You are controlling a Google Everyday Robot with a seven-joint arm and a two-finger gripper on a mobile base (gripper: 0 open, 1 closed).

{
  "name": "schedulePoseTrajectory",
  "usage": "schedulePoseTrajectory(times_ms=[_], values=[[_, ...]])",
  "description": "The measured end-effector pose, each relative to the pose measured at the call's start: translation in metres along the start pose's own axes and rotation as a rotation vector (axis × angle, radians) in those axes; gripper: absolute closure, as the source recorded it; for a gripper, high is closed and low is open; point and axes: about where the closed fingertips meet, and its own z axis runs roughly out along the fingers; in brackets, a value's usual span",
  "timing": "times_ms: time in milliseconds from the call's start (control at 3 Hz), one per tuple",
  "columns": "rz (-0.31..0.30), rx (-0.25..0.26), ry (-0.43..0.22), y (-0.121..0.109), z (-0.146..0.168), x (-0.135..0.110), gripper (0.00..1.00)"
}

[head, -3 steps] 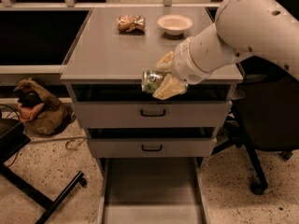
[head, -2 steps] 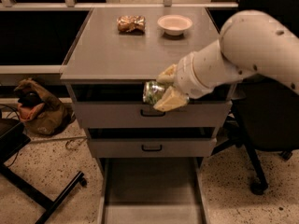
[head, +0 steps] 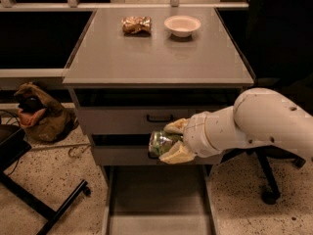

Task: Place green can into bottom drawer

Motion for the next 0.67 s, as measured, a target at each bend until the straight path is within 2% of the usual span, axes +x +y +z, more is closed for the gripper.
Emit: schedulePoseTrajectory(times_ms=[333, 667], values=[[0.000, 0.000, 0.000, 0.000, 0.000, 0.000, 1.00], [0.062, -0.002, -0.015, 0.018, 0.030, 0.026, 1.00]])
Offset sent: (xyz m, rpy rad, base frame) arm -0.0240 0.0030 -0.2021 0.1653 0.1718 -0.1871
